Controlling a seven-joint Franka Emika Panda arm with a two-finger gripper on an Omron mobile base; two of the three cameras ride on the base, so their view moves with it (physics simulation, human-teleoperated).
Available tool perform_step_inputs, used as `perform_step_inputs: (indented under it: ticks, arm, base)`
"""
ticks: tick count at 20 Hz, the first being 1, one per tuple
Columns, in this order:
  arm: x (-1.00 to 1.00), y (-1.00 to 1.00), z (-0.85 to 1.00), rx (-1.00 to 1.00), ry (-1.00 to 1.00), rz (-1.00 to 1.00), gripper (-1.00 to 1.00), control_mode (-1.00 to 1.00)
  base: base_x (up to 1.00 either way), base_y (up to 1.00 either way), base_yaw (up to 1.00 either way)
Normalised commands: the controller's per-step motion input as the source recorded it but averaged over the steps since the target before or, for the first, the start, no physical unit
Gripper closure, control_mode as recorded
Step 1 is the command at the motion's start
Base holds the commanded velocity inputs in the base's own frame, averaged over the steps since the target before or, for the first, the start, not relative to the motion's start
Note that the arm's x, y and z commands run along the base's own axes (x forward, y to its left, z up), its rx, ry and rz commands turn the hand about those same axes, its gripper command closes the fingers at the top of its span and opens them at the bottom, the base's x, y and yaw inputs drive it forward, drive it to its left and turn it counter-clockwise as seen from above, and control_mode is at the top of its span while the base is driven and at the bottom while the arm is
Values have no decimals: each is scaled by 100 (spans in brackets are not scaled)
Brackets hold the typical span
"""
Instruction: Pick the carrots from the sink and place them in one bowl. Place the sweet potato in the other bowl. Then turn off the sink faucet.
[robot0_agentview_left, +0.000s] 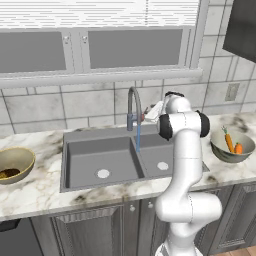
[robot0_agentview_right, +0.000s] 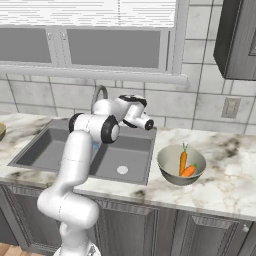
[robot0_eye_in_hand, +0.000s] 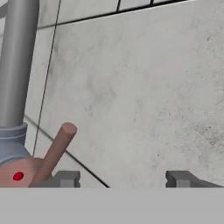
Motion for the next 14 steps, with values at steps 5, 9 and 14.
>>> perform_step_inputs:
  ticks: [5, 9, 14]
  arm:
    - [30, 58, 100, 0, 0, 0, -100, -100]
    - [50, 62, 100, 0, 0, 0, -100, -100]
    - [23, 96, 100, -6, -3, 0, -100, -100]
  base:
    - [0, 0, 0]
    - [0, 0, 0]
    - [0, 0, 0]
